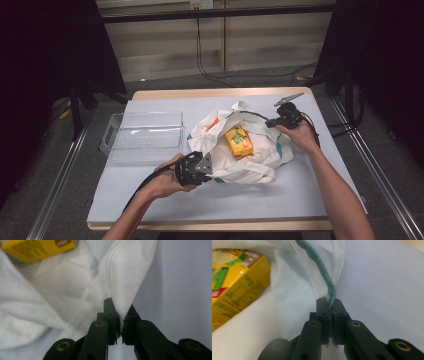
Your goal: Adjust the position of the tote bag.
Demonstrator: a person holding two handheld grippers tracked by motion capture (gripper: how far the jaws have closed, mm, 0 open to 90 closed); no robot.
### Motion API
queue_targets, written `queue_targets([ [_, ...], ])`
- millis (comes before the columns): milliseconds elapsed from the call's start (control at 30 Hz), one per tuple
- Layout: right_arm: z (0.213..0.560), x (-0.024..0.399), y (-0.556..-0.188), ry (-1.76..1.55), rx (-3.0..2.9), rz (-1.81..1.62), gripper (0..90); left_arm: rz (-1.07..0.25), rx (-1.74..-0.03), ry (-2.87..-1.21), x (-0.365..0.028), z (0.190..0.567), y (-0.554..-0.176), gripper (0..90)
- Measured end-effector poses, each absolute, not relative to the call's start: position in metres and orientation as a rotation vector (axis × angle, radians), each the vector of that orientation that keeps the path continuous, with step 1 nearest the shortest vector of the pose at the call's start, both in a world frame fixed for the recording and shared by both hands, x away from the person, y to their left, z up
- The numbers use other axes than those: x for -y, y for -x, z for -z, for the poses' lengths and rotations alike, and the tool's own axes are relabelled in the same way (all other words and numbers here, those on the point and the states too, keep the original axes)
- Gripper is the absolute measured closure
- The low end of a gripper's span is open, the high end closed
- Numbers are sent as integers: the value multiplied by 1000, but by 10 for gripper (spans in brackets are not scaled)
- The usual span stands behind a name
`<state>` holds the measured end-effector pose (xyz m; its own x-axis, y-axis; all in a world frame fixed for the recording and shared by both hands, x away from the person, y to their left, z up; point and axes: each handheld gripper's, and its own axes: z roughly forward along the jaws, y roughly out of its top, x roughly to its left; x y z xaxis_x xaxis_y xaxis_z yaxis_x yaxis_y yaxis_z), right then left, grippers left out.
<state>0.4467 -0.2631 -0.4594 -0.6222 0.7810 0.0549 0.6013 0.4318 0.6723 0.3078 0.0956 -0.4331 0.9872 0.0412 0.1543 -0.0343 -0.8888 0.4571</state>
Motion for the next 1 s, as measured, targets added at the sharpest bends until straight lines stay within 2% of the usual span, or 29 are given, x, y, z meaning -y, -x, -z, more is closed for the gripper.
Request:
queue_targets([
  [200,466,262,-450,-1207,-2415,-874,865,-201,-43,-2692,-105,447,-307,858],
  [333,470,259,-450,-1208,-2410,-832,868,-165,-154,-2617,-112,454,-307,858],
  [433,468,255,-449,-1195,-2416,-818,863,-170,-173,-2600,-110,454,-307,844],
  [500,466,256,-447,-1196,-2416,-851,793,-136,-197,-2563,-109,453,-307,747],
  [533,466,256,-447,-1196,-2416,-851,793,-136,-197,-2563,-109,453,-307,718],
  [567,465,256,-447,-1190,-2409,-858,753,-122,-202,-2542,-109,451,-308,718],
  [600,461,255,-444,-1188,-2403,-888,685,-115,-224,-2504,-111,448,-308,654],
  [633,461,255,-444,-1188,-2403,-888,685,-115,-224,-2504,-111,448,-308,616],
  [667,459,255,-443,-1171,-2398,-912,658,-105,-234,-2483,-113,444,-308,616],
  [767,448,257,-436,-1156,-2373,-989,535,-106,-252,-2436,-117,437,-307,490],
  [900,435,256,-425,-1129,-2353,-1050,430,-115,-284,-2384,-122,427,-306,383],
  [1000,427,256,-413,-1093,-2336,-1093,393,-120,-303,-2337,-129,419,-307,353],
])
